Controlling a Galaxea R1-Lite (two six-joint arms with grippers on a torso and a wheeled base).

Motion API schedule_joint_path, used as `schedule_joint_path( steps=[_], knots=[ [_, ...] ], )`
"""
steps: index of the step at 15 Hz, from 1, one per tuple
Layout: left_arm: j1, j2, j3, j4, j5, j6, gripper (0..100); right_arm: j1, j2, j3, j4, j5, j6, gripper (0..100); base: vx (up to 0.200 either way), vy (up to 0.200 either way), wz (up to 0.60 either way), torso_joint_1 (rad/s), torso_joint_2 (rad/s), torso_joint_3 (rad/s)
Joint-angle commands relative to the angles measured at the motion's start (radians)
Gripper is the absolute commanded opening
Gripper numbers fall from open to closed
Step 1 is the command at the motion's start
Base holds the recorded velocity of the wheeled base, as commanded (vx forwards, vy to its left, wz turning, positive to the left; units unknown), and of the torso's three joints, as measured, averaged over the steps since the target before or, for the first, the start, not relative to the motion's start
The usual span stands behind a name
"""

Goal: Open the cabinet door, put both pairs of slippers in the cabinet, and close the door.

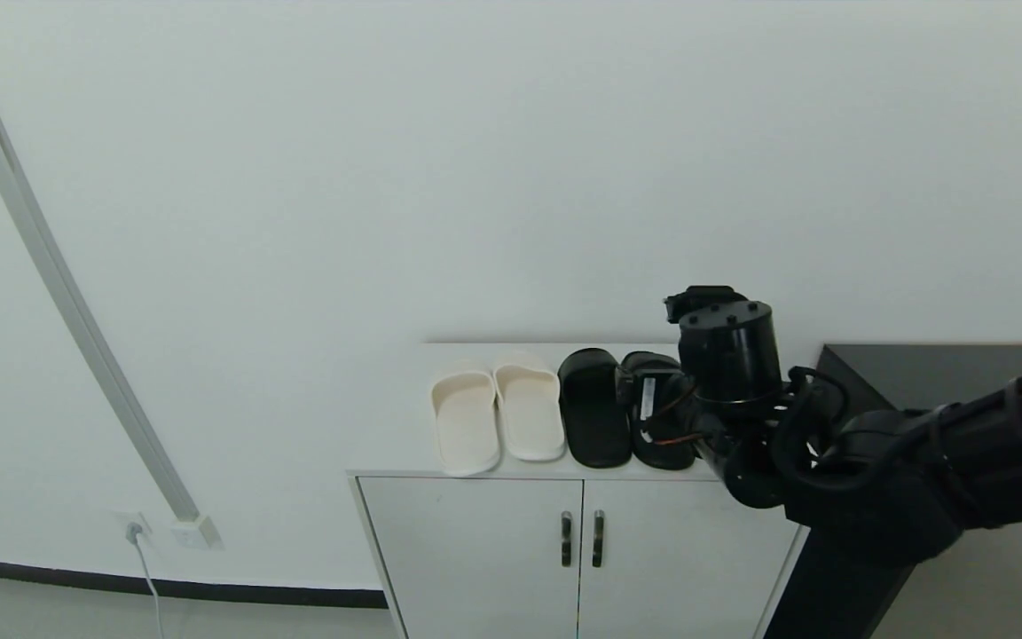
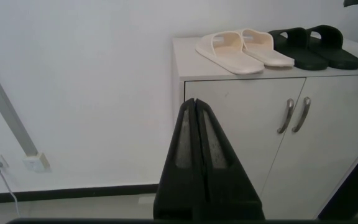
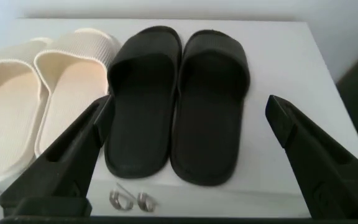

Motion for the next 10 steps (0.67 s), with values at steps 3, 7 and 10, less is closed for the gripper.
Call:
schedule_joint_path(
  steps=[3,7,10],
  knots=[
    [0.0,0.002,0.0,0.0,0.0,0.0,0,-0.031,0.132,-0.108,0.0,-0.023,0.0,100,0.0,0.0,0.0,0.0,0.0,0.0],
    [0.0,0.002,0.0,0.0,0.0,0.0,0,-0.054,0.258,-0.191,-0.003,-0.023,0.0,100,0.0,0.0,0.0,0.0,0.0,0.0],
    [0.0,0.002,0.0,0.0,0.0,0.0,0,-0.082,0.33,-0.266,-0.001,-0.017,-0.003,100,0.0,0.0,0.0,0.0,0.0,0.0]
  ],
)
